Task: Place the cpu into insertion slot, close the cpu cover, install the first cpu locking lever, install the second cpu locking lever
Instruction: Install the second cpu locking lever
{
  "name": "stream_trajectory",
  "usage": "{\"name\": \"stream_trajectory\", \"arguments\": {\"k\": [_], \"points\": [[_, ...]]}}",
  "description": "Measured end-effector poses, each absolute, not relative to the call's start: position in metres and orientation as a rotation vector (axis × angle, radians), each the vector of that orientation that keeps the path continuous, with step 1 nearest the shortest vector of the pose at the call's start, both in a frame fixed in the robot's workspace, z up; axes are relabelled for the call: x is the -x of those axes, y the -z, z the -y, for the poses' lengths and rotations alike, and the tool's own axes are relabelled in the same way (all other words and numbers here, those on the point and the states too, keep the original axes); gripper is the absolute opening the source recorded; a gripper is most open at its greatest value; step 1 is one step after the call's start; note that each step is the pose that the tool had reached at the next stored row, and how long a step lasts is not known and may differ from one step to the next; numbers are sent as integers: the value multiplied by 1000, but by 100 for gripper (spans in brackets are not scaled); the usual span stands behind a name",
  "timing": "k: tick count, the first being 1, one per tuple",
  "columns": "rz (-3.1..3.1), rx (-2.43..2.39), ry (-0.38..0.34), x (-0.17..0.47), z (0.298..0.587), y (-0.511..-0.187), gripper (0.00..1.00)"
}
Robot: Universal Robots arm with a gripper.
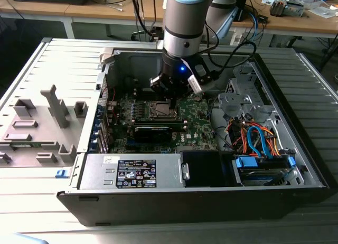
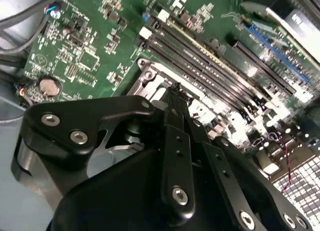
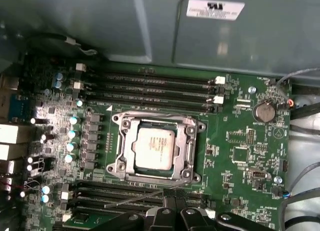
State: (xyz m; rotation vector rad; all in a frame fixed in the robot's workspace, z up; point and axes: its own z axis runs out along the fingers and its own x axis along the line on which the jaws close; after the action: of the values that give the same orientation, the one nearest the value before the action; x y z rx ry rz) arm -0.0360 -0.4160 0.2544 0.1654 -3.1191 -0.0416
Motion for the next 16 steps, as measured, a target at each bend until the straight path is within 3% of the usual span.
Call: {"name": "stream_trajectory", "arguments": {"k": [4, 9, 16], "points": [[3119, -166, 65, 38, 421, -251, 11], [3119, -167, 150, 42, 428, -249, 11], [3119, -167, 187, 52, 440, -244, 11]]}}
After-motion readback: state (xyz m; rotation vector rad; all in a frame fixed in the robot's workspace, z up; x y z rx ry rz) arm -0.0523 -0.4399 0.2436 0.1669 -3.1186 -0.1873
